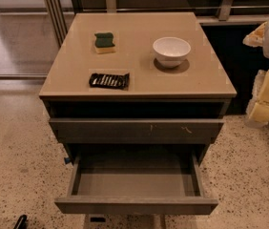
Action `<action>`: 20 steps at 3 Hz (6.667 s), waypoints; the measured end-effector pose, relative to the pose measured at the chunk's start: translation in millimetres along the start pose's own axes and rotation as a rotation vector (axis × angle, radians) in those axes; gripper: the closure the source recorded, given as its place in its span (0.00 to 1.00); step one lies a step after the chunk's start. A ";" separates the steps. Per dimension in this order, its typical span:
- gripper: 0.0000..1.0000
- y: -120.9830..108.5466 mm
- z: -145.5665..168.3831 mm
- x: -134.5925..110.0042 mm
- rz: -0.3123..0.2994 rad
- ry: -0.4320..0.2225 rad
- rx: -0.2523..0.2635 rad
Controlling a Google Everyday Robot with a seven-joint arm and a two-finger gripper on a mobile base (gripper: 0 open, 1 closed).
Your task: Close middle drawer
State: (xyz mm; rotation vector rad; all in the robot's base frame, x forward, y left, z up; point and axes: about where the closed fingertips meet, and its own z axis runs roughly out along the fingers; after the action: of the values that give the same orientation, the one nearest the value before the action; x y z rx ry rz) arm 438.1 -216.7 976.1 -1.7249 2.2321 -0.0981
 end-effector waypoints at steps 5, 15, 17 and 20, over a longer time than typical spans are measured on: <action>0.18 35.0 110.0 13.0 0.241 -0.275 -0.054; 1.00 135.3 355.2 87.7 0.726 -0.538 -0.144; 1.00 157.2 413.0 119.6 0.839 -0.537 -0.149; 1.00 184.9 503.7 138.7 0.968 -0.452 -0.293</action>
Offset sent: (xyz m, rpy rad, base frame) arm 0.0120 0.0036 -0.0896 0.3429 -0.0456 -0.1156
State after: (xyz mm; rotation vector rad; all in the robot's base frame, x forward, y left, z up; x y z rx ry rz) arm 381.0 -229.4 425.0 -0.5036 2.5032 0.7735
